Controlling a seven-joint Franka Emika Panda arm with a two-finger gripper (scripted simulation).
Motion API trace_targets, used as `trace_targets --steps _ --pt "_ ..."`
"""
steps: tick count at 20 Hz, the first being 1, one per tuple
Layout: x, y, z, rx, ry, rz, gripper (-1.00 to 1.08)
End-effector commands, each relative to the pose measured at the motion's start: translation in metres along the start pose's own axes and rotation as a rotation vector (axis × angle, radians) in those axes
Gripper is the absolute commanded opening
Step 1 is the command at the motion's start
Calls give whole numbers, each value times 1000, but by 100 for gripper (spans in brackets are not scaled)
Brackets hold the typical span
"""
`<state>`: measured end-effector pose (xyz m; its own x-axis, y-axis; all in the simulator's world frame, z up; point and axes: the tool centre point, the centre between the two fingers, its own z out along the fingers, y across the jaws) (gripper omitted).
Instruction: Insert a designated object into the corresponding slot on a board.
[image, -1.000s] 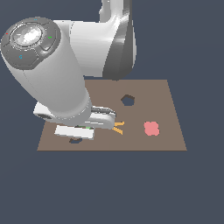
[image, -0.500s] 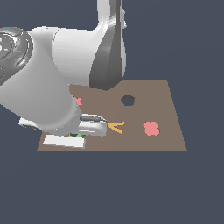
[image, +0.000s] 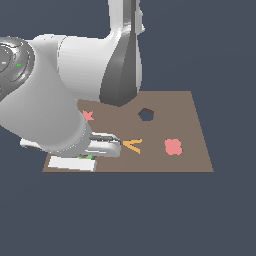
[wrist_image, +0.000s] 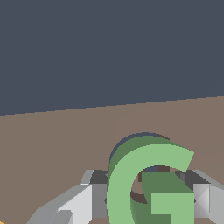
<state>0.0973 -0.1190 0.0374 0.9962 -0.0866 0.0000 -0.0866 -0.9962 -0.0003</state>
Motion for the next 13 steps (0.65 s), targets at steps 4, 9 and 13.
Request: trace_targets --steps 4,9,13 --pt "0 0 7 0 -1 -1 100" --pt "0 0 7 0 -1 -1 100" --pt "0 0 7 0 -1 -1 100"
